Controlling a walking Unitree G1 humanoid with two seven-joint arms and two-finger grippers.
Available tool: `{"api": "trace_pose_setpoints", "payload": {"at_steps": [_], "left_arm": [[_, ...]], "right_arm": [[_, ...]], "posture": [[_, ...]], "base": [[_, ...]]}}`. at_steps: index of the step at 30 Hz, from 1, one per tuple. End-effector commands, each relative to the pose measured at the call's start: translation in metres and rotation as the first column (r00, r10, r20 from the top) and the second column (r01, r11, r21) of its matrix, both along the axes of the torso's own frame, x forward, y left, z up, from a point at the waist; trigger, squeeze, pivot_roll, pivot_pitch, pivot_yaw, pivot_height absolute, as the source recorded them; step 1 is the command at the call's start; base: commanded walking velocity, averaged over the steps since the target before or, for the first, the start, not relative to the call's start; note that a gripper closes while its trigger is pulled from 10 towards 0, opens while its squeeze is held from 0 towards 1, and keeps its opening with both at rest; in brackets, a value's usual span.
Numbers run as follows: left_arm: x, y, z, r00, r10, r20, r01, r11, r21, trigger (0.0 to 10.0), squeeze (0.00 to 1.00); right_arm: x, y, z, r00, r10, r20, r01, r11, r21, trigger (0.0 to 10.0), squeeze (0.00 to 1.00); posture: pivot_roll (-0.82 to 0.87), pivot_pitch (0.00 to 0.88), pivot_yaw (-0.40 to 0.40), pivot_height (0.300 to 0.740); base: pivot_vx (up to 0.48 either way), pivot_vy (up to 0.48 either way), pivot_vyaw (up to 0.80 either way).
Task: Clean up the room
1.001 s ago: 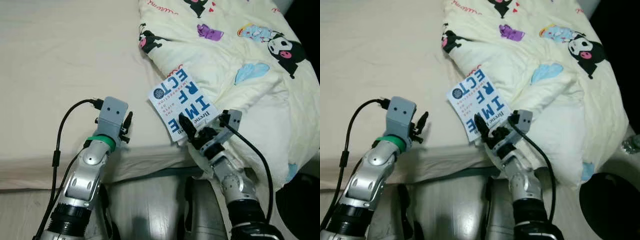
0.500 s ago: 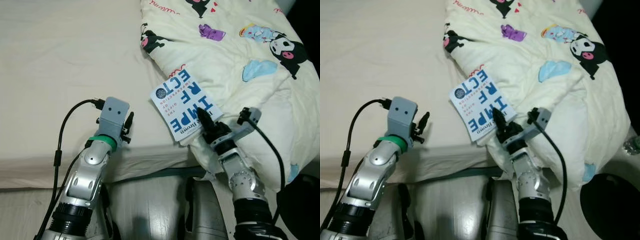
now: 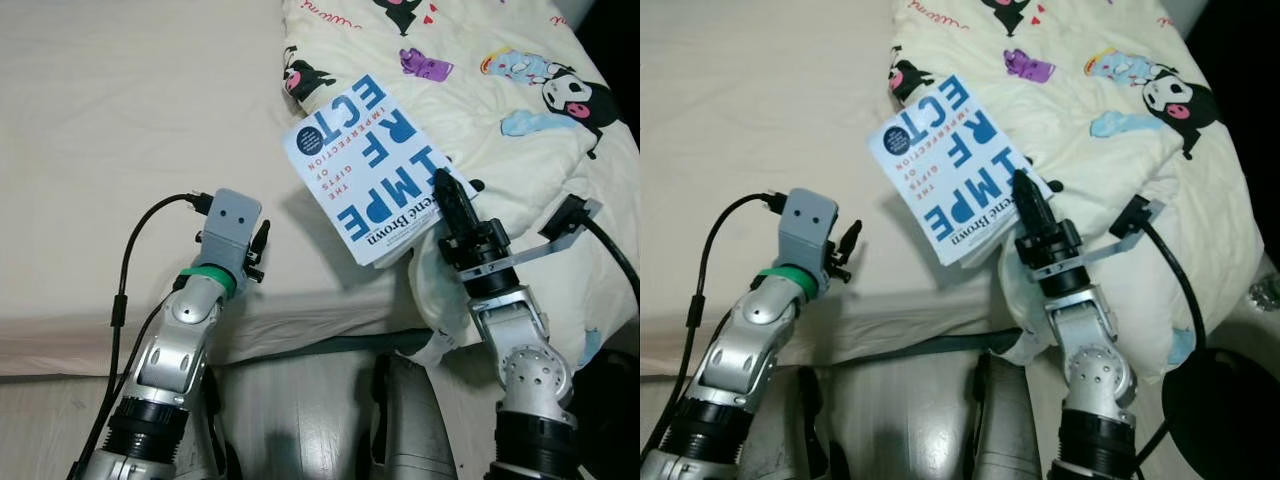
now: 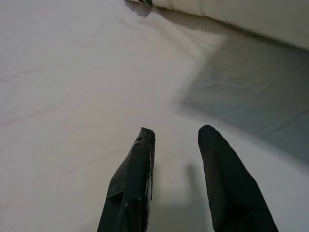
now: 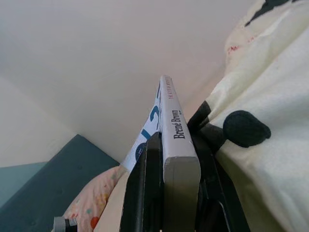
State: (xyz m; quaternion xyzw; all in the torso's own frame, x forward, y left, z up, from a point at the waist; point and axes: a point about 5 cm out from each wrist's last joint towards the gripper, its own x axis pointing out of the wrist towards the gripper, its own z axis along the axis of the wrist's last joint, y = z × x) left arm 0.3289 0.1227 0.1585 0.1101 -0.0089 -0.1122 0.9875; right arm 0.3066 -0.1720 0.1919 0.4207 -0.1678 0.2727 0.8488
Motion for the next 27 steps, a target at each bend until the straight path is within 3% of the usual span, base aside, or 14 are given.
{"api": "trace_pose_setpoints", "payload": {"at_steps": [1,7,9,11,12,14,16,17,18,19,20,21,25,27], "left_arm": [[-0.001,0.0,-0.004,1.0,-0.005,-0.013,0.005,1.0,0.005,10.0,0.0],[0.0,0.0,-0.004,1.0,-0.005,-0.01,0.005,1.0,0.005,10.0,0.0],[0.0,0.0,-0.004,1.0,-0.005,-0.009,0.005,1.0,0.006,10.0,0.0],[0.001,0.0,-0.004,1.0,-0.006,-0.009,0.007,1.0,0.006,10.0,0.0],[0.001,0.0,-0.004,1.0,-0.006,-0.009,0.007,1.0,0.006,10.0,0.0],[0.001,-0.001,-0.003,1.0,-0.012,-0.008,0.012,1.0,-0.004,10.0,0.0],[0.001,-0.001,-0.003,1.0,-0.012,-0.008,0.012,1.0,-0.004,10.0,0.0],[0.002,-0.004,-0.001,0.999,-0.023,-0.024,0.021,0.996,-0.091,10.0,0.0],[0.002,-0.004,-0.001,0.999,-0.023,-0.024,0.021,0.996,-0.091,10.0,0.0],[0.001,-0.01,0.004,0.997,-0.069,-0.043,0.059,0.976,-0.208,10.0,0.0],[0.001,-0.01,0.004,0.997,-0.069,-0.043,0.059,0.976,-0.208,10.0,0.0],[-0.002,-0.019,0.008,0.987,-0.151,-0.06,0.123,0.936,-0.331,10.0,0.0],[-0.002,-0.019,0.008,0.987,-0.151,-0.06,0.123,0.936,-0.331,10.0,0.0],[-0.006,-0.032,0.012,0.968,-0.245,-0.058,0.202,0.892,-0.403,10.0,0.0]], "right_arm": [[-0.007,-0.003,0.012,0.997,0.003,0.071,-0.006,0.999,0.044,0.0,0.0],[-0.012,-0.019,0.031,0.988,-0.051,0.147,0.037,0.994,0.098,0.0,0.0],[-0.014,-0.047,0.036,0.969,-0.213,0.122,0.197,0.971,0.134,0.0,0.0],[-0.016,-0.081,0.025,0.919,-0.393,0.018,0.386,0.911,0.148,0.0,0.0],[-0.016,-0.081,0.025,0.919,-0.393,0.018,0.386,0.911,0.148,0.0,0.0],[-0.019,-0.102,0.008,0.88,-0.471,-0.066,0.476,0.874,0.103,0.0,0.0],[-0.019,-0.102,0.008,0.88,-0.471,-0.066,0.476,0.874,0.103,0.0,0.0],[-0.021,-0.105,-0.002,0.886,-0.454,-0.092,0.461,0.885,0.062,0.0,0.0],[-0.021,-0.105,-0.002,0.886,-0.454,-0.092,0.461,0.885,0.062,0.0,0.0],[-0.022,-0.102,-0.009,0.908,-0.408,-0.096,0.412,0.91,0.033,0.0,0.0],[-0.022,-0.102,-0.009,0.908,-0.408,-0.096,0.412,0.91,0.033,0.0,0.0],[-0.023,-0.095,-0.01,0.936,-0.343,-0.082,0.346,0.938,0.028,0.0,0.0],[-0.023,-0.095,-0.01,0.936,-0.343,-0.082,0.346,0.938,0.028,0.0,0.0],[-0.019,-0.084,-0.011,0.95,-0.3,-0.092,0.299,0.954,-0.022,0.0,0.0]], "posture": [[-0.03,0.153,0.076,0.528],[-0.03,0.153,0.078,0.528],[-0.03,0.153,0.078,0.528],[-0.04,0.155,0.081,0.528],[-0.04,0.155,0.081,0.528],[-0.05,0.159,0.086,0.528],[-0.05,0.159,0.086,0.528],[-0.05,0.161,0.087,0.528],[-0.05,0.161,0.087,0.528],[-0.06,0.16,0.085,0.528],[-0.06,0.16,0.085,0.528],[-0.06,0.158,0.082,0.528],[-0.06,0.158,0.082,0.528],[-0.07,0.155,0.082,0.528]], "base": [[0.0,0.0,0.0],[0.0,0.0,0.0],[0.0,0.0,0.0],[0.0,0.0,0.0],[0.0,0.0,0.0],[0.0,0.0,0.0],[0.0,0.0,0.0],[0.0,0.0,0.0],[0.0,0.0,0.0],[0.0,0.0,0.0],[0.0,0.0,0.0],[0.0,0.0,0.0],[0.0,0.0,0.0],[0.0,0.0,0.0]]}}
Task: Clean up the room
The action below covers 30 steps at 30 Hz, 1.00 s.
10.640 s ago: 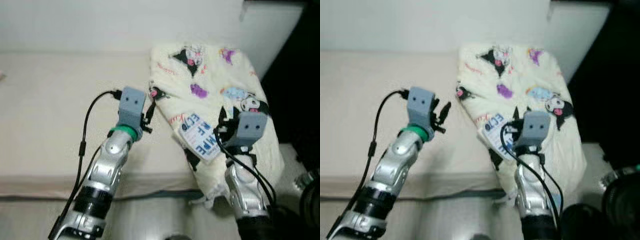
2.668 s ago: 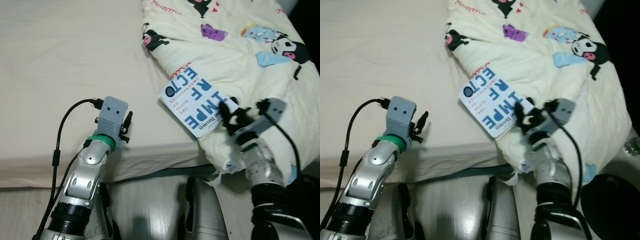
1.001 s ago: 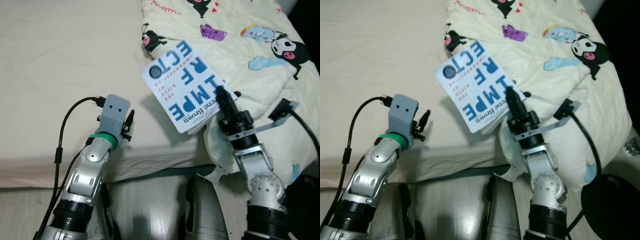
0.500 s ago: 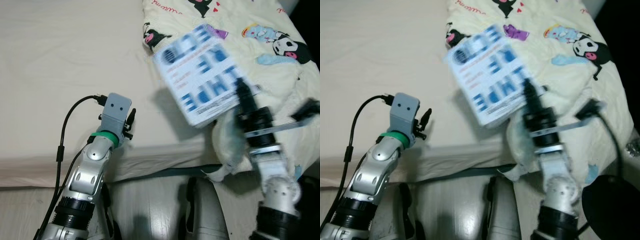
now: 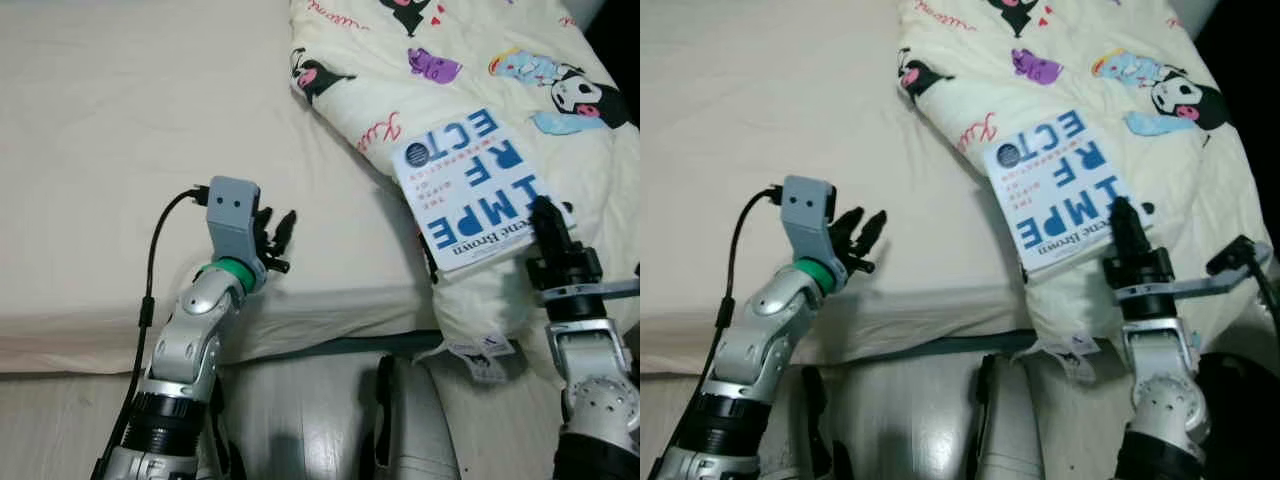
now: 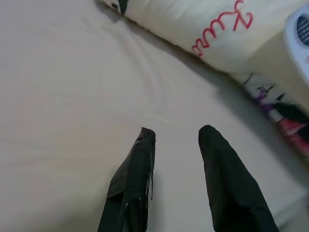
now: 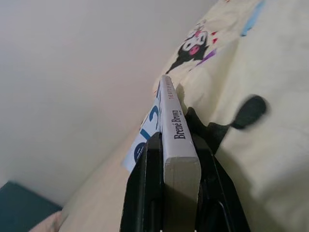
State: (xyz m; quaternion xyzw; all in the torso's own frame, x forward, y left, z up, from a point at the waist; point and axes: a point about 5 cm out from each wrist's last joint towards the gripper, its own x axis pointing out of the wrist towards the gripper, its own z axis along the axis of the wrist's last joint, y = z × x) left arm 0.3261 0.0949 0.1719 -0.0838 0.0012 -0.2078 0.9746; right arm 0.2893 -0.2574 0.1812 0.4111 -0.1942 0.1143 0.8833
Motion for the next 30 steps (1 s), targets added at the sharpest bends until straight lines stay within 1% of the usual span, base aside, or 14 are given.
{"api": "trace_pose_setpoints", "payload": {"at_steps": [1,2,5,6,7,8,9,10,15,16,20,24,26,30], "left_arm": [[-0.003,-0.004,-0.002,0.999,-0.041,-0.018,0.04,0.999,-0.028,10.0,0.0],[-0.002,-0.004,-0.006,0.999,-0.022,-0.023,0.022,1.0,0.004,10.0,0.0],[-0.001,-0.003,-0.007,1.0,-0.012,-0.025,0.012,1.0,0.013,10.0,0.0],[0.0,-0.001,-0.008,1.0,0.0,-0.029,0.0,1.0,0.021,10.0,0.0],[0.0,-0.001,-0.008,1.0,0.0,-0.029,0.0,1.0,0.021,10.0,0.0],[0.001,0.001,-0.009,0.999,0.013,-0.032,-0.012,1.0,0.029,10.0,0.0],[0.001,0.001,-0.009,0.999,0.013,-0.032,-0.012,1.0,0.029,10.0,0.0],[0.001,0.002,-0.01,0.999,0.022,-0.036,-0.021,0.999,0.033,10.0,0.0],[0.002,0.004,-0.011,0.999,0.027,-0.047,-0.025,0.999,0.035,10.0,0.0],[0.001,0.004,-0.011,0.998,0.026,-0.051,-0.024,0.999,0.036,10.0,0.0],[0.001,0.005,-0.011,0.998,0.034,-0.056,-0.032,0.999,0.037,10.0,0.0],[0.001,0.005,-0.011,0.998,0.036,-0.057,-0.034,0.999,0.037,10.0,0.0],[0.0,0.005,-0.013,0.997,0.041,-0.061,-0.039,0.999,0.037,10.0,0.0],[0.0,0.005,-0.013,0.997,0.042,-0.064,-0.04,0.999,0.036,10.0,0.0]], "right_arm": [[-0.002,0.001,0.0,1.0,0.012,-0.004,-0.012,0.999,-0.03,0.0,0.0],[0.007,-0.011,-0.016,0.979,-0.127,-0.159,0.105,0.985,-0.137,4.2,0.0],[0.009,-0.016,-0.021,0.962,-0.182,-0.205,0.146,0.973,-0.177,4.2,0.0],[0.011,-0.024,-0.03,0.926,-0.263,-0.27,0.203,0.952,-0.231,10.0,0.0],[0.011,-0.024,-0.03,0.926,-0.263,-0.27,0.203,0.952,-0.231,10.0,0.0],[0.013,-0.03,-0.037,0.898,-0.314,-0.308,0.238,0.936,-0.26,10.0,0.31],[0.013,-0.03,-0.037,0.898,-0.314,-0.308,0.238,0.936,-0.26,10.0,0.31],[0.015,-0.031,-0.041,0.89,-0.324,-0.32,0.248,0.934,-0.256,10.0,1.0],[0.019,-0.028,-0.042,0.894,-0.309,-0.325,0.234,0.939,-0.251,10.0,1.0],[0.025,-0.015,-0.038,0.915,-0.255,-0.313,0.172,0.947,-0.269,10.0,0.0],[0.037,0.029,-0.019,0.974,-0.061,-0.22,-0.014,0.946,-0.325,10.0,0.0],[0.037,0.035,-0.016,0.979,-0.03,-0.2,-0.038,0.944,-0.327,10.0,0.0],[0.034,0.05,-0.011,0.983,0.056,-0.176,-0.112,0.939,-0.325,10.0,0.0],[0.038,0.063,-0.027,0.963,0.089,-0.255,-0.174,0.926,-0.334,10.0,0.0]], "posture": [[-0.07,0.155,0.082,0.528],[-0.07,0.153,0.082,0.528],[-0.07,0.154,0.08,0.528],[-0.07,0.154,0.08,0.528],[-0.07,0.154,0.08,0.528],[-0.06,0.155,0.082,0.528],[-0.06,0.155,0.082,0.528],[-0.06,0.155,0.082,0.528],[-0.06,0.155,0.082,0.528],[-0.06,0.155,0.081,0.528],[-0.06,0.156,0.075,0.528],[-0.06,0.156,0.072,0.528],[-0.06,0.157,0.07,0.528],[-0.06,0.157,0.067,0.528]], "base": [[0.0,0.0,0.0],[0.0,0.0,0.0],[0.0,0.0,0.0],[0.0,0.0,0.0],[0.0,0.0,0.0],[0.0,0.0,0.0],[0.0,0.0,0.0],[0.0,0.0,0.0],[0.0,0.0,0.0],[0.0,0.0,0.0],[0.0,0.0,0.0],[0.0,0.0,0.0],[0.0,0.0,0.0],[0.0,0.0,0.0]]}}
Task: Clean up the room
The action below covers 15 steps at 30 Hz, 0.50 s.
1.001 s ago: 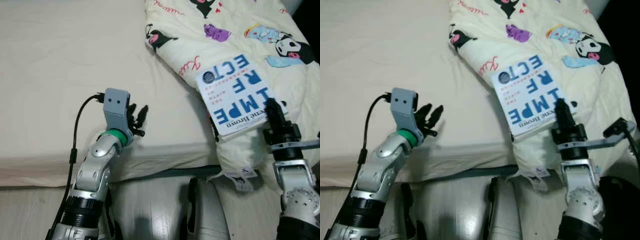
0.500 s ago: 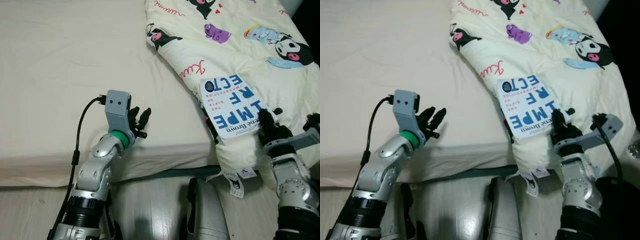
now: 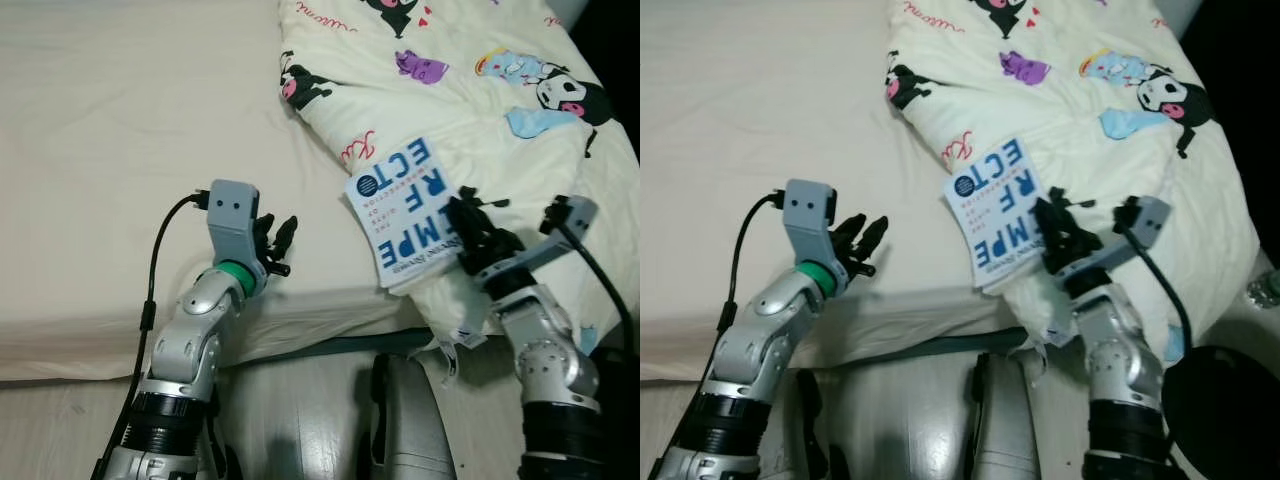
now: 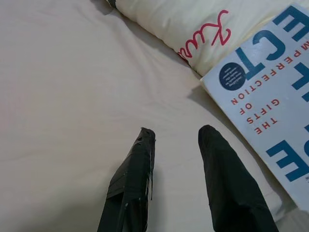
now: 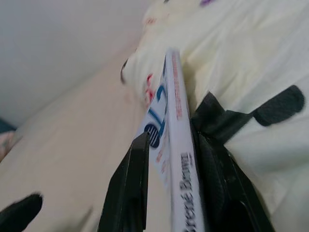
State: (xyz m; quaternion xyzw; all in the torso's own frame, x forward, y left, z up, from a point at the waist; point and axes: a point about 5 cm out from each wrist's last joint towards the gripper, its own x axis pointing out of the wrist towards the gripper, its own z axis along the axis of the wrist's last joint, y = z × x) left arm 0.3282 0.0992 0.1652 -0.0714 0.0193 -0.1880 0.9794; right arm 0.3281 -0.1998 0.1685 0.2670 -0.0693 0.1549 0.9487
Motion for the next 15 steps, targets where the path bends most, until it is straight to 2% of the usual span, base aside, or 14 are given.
{"api": "trace_pose_setpoints", "payload": {"at_steps": [1,4,8,15], "left_arm": [[-0.002,0.001,-0.007,1.0,0.004,-0.031,-0.004,1.0,0.002,10.0,0.0],[-0.002,0.0,-0.006,0.999,0.005,-0.032,-0.005,1.0,0.0,10.0,0.0],[-0.001,0.003,-0.007,0.999,0.015,-0.033,-0.015,1.0,0.004,10.0,0.0],[-0.003,0.005,-0.008,0.999,0.022,-0.034,-0.021,1.0,0.007,10.0,0.0]], "right_arm": [[-0.001,0.005,-0.014,0.998,0.022,-0.062,-0.022,1.0,-0.007,10.0,0.0],[0.002,0.01,-0.022,0.995,0.033,-0.099,-0.035,0.999,-0.021,10.0,0.0],[0.008,0.029,-0.026,0.987,0.1,-0.126,-0.105,0.994,-0.031,10.0,0.0],[0.001,0.046,-0.037,0.972,0.152,-0.18,-0.159,0.987,-0.028,10.0,0.0]], "posture": [[-0.06,0.157,0.067,0.528],[-0.06,0.156,0.066,0.528],[-0.05,0.153,0.06,0.528],[-0.05,0.152,0.055,0.528]], "base": [[0.0,0.0,0.0],[0.0,0.0,0.0],[0.0,0.0,0.0],[0.0,0.0,0.0]]}}
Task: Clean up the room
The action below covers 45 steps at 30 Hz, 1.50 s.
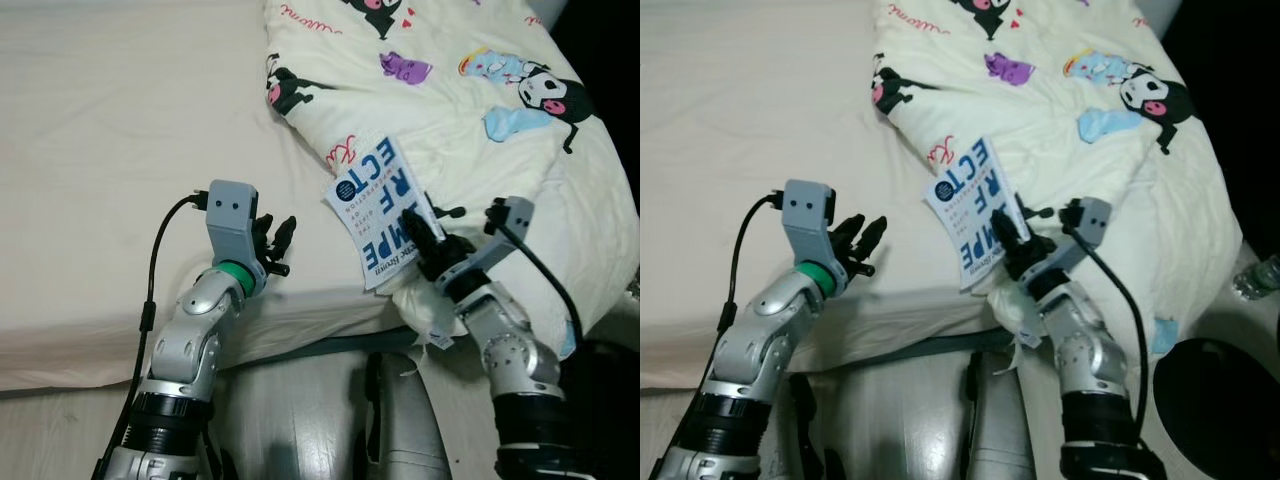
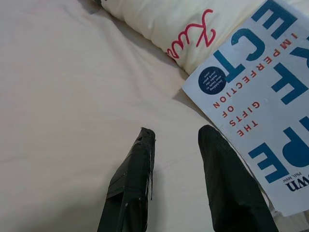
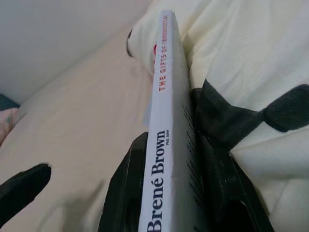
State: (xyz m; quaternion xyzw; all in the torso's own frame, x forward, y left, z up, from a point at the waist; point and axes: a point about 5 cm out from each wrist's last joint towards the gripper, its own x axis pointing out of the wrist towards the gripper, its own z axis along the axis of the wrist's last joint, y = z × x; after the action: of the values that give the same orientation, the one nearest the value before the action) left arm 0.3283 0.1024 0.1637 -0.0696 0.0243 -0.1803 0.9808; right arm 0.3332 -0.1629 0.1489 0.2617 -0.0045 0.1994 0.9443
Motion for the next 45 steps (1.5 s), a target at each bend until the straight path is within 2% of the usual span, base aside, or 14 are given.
{"api": "trace_pose_setpoints", "payload": {"at_steps": [1,5,13,16,28,30,35,36,37,38,39,40,41,45], "left_arm": [[-0.003,0.003,-0.006,1.0,0.01,-0.024,-0.01,1.0,0.001,10.0,0.0],[-0.004,0.003,-0.006,1.0,0.012,-0.024,-0.012,1.0,0.001,10.0,0.0],[-0.004,0.0,-0.009,0.999,-0.014,-0.036,0.014,1.0,0.006,10.0,0.0],[-0.002,-0.004,-0.008,0.999,-0.028,-0.035,0.028,1.0,0.004,10.0,0.0],[0.0,-0.001,-0.005,0.999,-0.018,-0.03,0.018,1.0,0.01,10.0,0.0],[0.0,0.002,-0.005,1.0,-0.007,-0.029,0.007,1.0,0.013,10.0,0.0],[0.0,0.004,-0.005,1.0,0.003,-0.028,-0.003,1.0,0.013,10.0,0.0],[0.0,0.004,-0.005,1.0,0.005,-0.028,-0.004,1.0,0.013,10.0,0.0],[0.0,0.004,-0.005,1.0,0.005,-0.028,-0.005,1.0,0.013,10.0,0.0],[0.0,0.004,-0.005,1.0,0.005,-0.028,-0.005,1.0,0.013,10.0,0.0],[0.0,0.003,-0.005,1.0,0.005,-0.028,-0.005,1.0,0.014,10.0,0.0],[0.0,0.003,-0.005,1.0,0.005,-0.028,-0.005,1.0,0.014,10.0,0.0],[0.0,0.003,-0.005,1.0,0.005,-0.028,-0.005,1.0,0.014,10.0,0.0],[0.0,0.003,-0.005,1.0,0.004,-0.029,-0.004,1.0,0.014,10.0,0.0]], "right_arm": [[-0.017,0.016,-0.02,0.996,0.048,-0.073,-0.049,0.999,-0.017,10.0,0.0],[-0.023,0.018,-0.02,0.997,0.047,-0.064,-0.049,0.999,-0.023,10.0,0.0],[-0.07,0.001,-0.027,0.994,-0.094,-0.048,0.093,0.996,-0.019,10.0,0.0],[-0.072,-0.002,-0.034,0.99,-0.123,-0.068,0.121,0.992,-0.036,10.0,0.0],[-0.039,-0.004,-0.029,0.988,-0.141,-0.06,0.137,0.988,-0.067,10.0,0.0],[-0.02,-0.007,-0.022,0.989,-0.136,-0.05,0.131,0.987,-0.097,10.0,0.0],[0.0,-0.008,-0.013,0.994,-0.108,-0.028,0.103,0.985,-0.141,10.0,0.0],[0.004,-0.008,-0.011,0.995,-0.101,-0.022,0.096,0.984,-0.149,9.2,0.0],[0.006,-0.008,-0.009,0.996,-0.093,-0.015,0.089,0.983,-0.159,6.6,0.0],[0.006,-0.008,-0.009,0.996,-0.093,-0.015,0.089,0.983,-0.159,6.6,0.0],[0.009,-0.007,-0.008,0.996,-0.083,-0.012,0.08,0.983,-0.166,3.9,0.0],[0.009,-0.007,-0.008,0.996,-0.083,-0.012,0.08,0.983,-0.166,3.9,0.0],[0.01,-0.006,-0.008,0.997,-0.073,-0.009,0.07,0.984,-0.163,0.1,0.0],[0.012,-0.004,-0.008,0.999,-0.053,-0.004,0.052,0.989,-0.142,0.0,0.0]], "posture": [[-0.04,0.154,0.048,0.528],[-0.04,0.154,0.049,0.528],[-0.09,0.161,0.07,0.528],[-0.09,0.161,0.075,0.528],[-0.06,0.153,0.082,0.528],[-0.05,0.15,0.08,0.528],[-0.04,0.146,0.08,0.528],[-0.04,0.146,0.08,0.528],[-0.04,0.146,0.082,0.528],[-0.04,0.146,0.082,0.528],[-0.04,0.147,0.083,0.528],[-0.04,0.147,0.083,0.528],[-0.04,0.148,0.084,0.528],[-0.03,0.149,0.085,0.528]], "base": [[0.0,0.0,0.0],[0.0,0.0,0.0],[0.0,0.0,0.0],[0.0,0.0,0.0],[0.0,0.0,0.0],[0.0,0.0,0.0],[0.0,0.0,0.0],[0.0,0.0,0.0],[0.0,0.0,0.0],[0.0,0.0,0.0],[0.0,0.0,0.0],[0.0,0.0,0.0],[0.0,0.0,0.0],[0.0,0.0,0.0]]}}
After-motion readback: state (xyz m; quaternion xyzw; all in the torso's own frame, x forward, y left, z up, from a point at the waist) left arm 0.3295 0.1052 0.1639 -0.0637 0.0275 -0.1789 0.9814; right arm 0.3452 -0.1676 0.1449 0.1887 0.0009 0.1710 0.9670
